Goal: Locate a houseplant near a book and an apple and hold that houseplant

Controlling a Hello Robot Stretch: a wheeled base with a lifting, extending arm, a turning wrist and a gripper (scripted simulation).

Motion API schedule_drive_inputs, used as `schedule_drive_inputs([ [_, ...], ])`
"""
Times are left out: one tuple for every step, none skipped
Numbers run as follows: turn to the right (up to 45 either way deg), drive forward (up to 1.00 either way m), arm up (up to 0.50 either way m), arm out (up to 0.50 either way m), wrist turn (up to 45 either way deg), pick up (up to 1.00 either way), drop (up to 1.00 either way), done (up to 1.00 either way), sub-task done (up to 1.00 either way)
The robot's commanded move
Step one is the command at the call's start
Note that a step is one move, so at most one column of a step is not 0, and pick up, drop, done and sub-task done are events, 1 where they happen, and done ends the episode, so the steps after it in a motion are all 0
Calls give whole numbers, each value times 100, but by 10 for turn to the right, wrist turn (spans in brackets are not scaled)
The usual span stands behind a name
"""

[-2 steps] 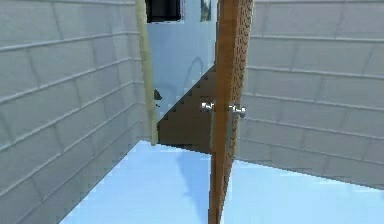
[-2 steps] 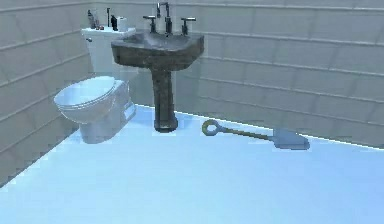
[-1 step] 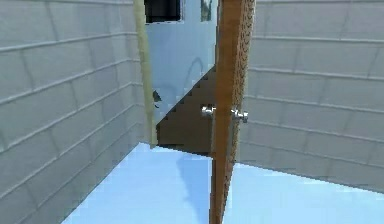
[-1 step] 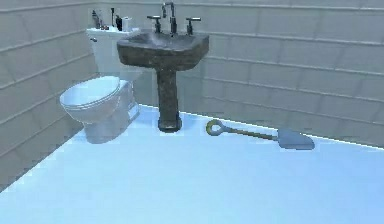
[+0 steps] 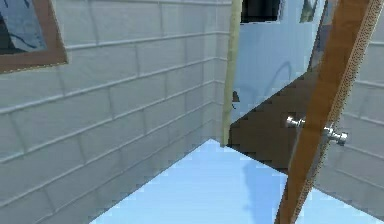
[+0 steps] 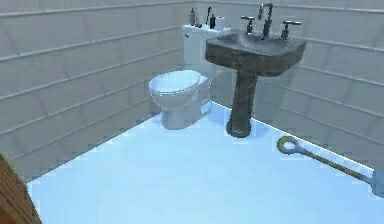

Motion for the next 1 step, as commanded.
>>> schedule_drive_inputs([
  [0,55,0,0,0,0,0,0,0],
])
